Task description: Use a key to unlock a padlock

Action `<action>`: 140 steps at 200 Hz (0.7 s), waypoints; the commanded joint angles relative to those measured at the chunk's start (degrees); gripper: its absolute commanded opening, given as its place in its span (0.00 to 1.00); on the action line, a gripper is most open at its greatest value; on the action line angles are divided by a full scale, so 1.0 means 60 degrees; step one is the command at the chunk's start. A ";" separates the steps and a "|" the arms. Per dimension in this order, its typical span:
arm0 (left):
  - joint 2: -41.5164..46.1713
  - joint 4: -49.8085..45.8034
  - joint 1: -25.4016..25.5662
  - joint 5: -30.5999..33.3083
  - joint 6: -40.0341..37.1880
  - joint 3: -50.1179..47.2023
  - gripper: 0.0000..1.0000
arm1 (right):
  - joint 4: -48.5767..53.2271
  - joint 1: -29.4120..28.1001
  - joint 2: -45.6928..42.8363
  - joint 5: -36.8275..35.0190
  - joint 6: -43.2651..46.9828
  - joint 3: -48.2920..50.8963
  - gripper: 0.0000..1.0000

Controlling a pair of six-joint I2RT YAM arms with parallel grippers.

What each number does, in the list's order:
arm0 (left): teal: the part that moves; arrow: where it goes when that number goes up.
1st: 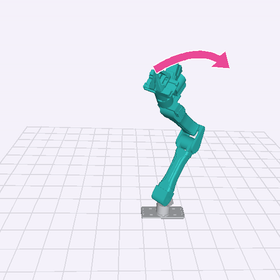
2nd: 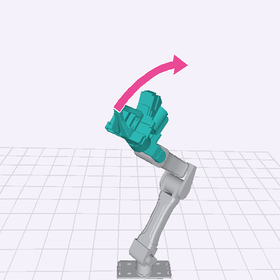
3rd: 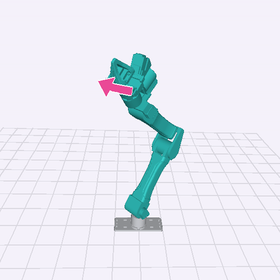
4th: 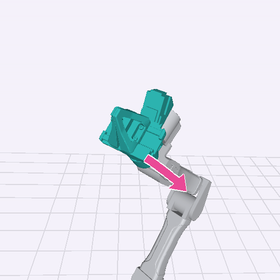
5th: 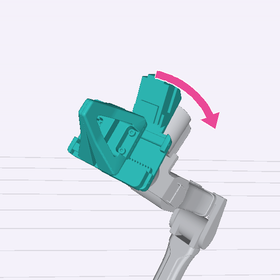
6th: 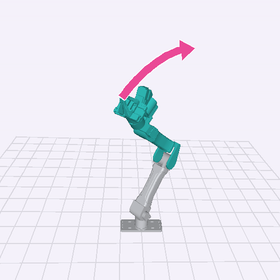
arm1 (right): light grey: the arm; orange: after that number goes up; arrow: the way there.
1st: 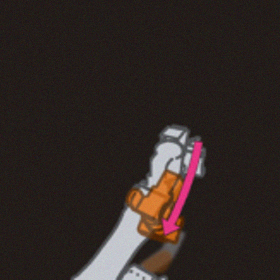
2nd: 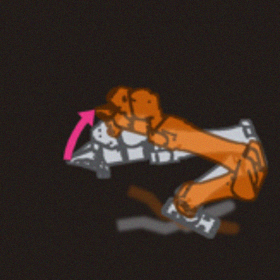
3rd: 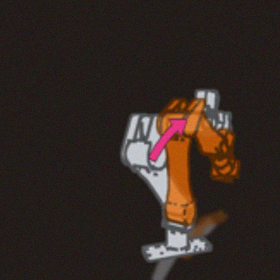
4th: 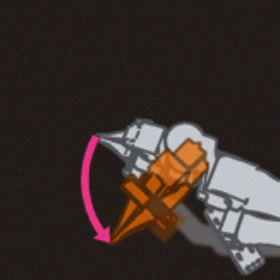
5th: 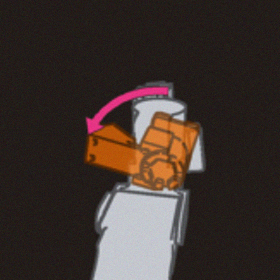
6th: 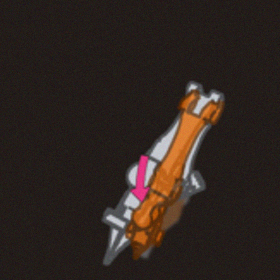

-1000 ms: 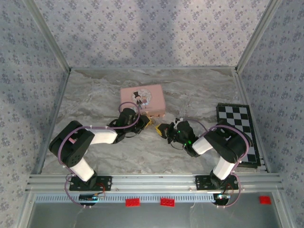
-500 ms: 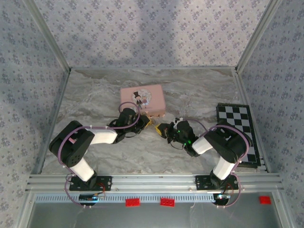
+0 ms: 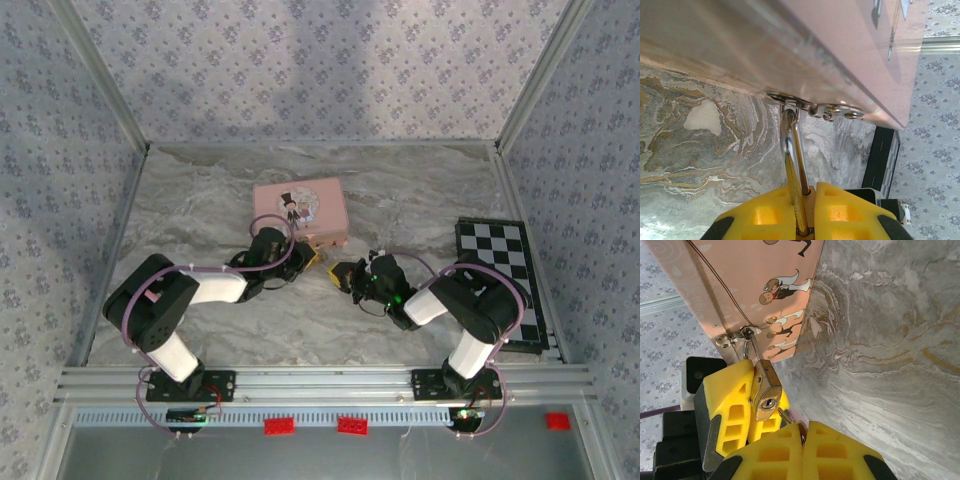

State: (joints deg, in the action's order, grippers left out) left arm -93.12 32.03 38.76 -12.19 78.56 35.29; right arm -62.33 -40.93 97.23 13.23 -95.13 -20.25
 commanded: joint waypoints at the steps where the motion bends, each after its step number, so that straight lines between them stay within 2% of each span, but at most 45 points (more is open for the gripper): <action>1: -0.0080 0.0479 0.0196 -0.0686 0.0282 0.0022 0.00 | 0.0057 -0.0055 -0.0106 -0.0185 0.0025 -0.0189 0.00; 140: -0.0212 0.0697 0.0193 -0.0631 0.0278 -0.0121 0.00 | -0.0182 -0.0203 -0.0179 -0.0404 -0.0053 -0.0083 0.00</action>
State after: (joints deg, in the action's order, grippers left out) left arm -93.54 33.23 38.81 -12.19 78.54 35.11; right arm -62.43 -41.78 97.10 12.53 -95.13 -20.29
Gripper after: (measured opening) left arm 0.115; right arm 0.051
